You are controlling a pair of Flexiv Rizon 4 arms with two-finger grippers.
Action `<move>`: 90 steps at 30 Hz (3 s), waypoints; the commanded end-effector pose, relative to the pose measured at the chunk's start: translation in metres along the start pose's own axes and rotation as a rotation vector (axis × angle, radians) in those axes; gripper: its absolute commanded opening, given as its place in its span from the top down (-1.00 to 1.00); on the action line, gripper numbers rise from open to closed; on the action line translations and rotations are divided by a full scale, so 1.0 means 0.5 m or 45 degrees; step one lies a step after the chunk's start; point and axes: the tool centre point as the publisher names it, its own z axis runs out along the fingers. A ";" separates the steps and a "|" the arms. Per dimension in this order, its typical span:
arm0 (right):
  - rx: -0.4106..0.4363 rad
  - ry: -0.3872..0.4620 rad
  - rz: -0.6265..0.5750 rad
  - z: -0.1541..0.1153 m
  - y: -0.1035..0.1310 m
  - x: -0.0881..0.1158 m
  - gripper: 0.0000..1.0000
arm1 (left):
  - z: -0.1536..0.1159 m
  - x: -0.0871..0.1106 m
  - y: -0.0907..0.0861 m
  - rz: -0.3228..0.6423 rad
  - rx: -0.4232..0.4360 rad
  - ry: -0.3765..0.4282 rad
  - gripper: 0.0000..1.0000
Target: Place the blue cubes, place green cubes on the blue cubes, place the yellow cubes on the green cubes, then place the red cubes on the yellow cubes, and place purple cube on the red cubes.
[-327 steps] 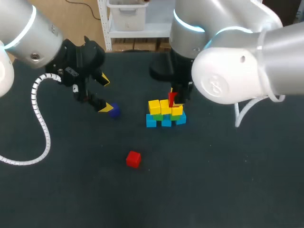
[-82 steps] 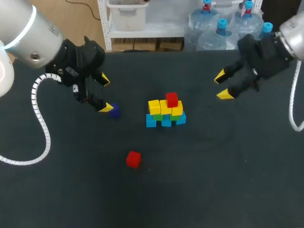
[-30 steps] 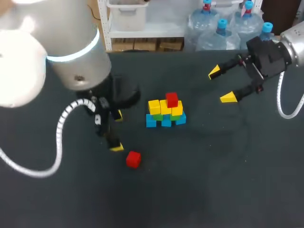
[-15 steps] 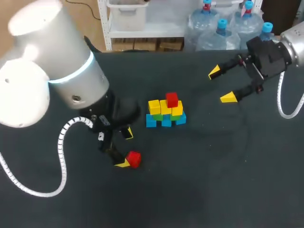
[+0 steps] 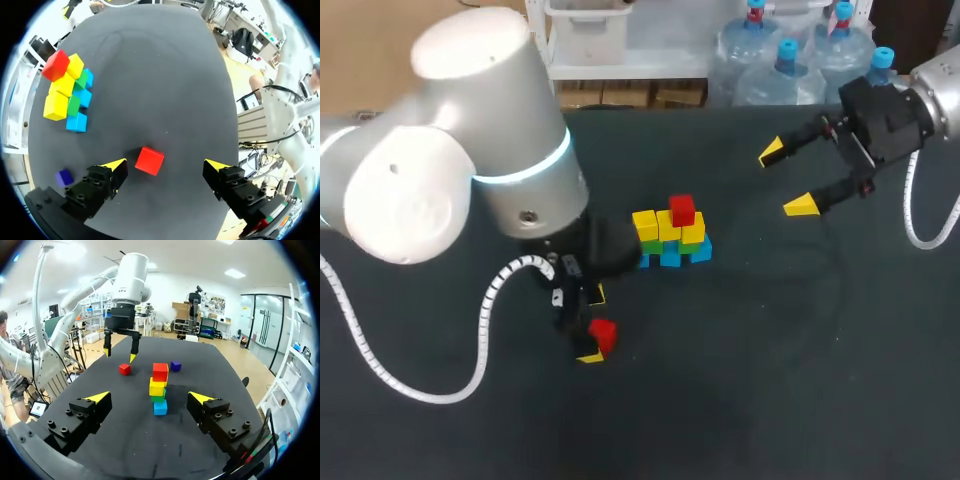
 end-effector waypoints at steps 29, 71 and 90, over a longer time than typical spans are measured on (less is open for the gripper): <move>0.000 -0.001 -0.001 0.001 0.000 0.001 -1.00 | 0.028 -0.003 -0.008 0.084 -0.029 0.039 -1.00; 0.000 -0.001 -0.001 0.001 0.000 0.001 -1.00 | 0.054 0.004 0.020 0.203 -0.030 0.209 -1.00; 0.000 -0.001 -0.001 0.001 0.000 0.001 -1.00 | 0.066 0.005 0.025 0.196 -0.023 0.195 -1.00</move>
